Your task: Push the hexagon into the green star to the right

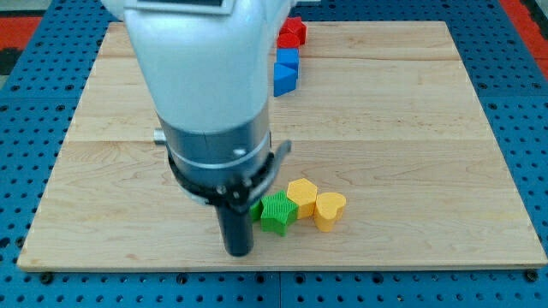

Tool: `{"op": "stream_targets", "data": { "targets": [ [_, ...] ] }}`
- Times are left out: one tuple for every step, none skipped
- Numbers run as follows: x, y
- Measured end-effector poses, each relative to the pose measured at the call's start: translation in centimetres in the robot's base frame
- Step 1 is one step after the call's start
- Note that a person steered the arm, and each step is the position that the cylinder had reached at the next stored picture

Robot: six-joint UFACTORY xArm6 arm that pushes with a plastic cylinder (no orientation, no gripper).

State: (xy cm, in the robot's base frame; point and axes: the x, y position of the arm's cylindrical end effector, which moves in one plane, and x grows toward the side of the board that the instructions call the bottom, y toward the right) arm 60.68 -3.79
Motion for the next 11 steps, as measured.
{"op": "stream_targets", "data": {
  "targets": [
    [1.2, 1.9],
    [0.6, 9.2],
    [-1.0, 17.5],
    [-5.9, 19.4],
    [-11.2, 15.0],
    [-13.6, 10.4],
    [-12.7, 7.4],
    [-11.2, 7.2],
    [-10.1, 7.2],
    [-8.1, 7.2],
    [-8.9, 7.2]
  ]
}}
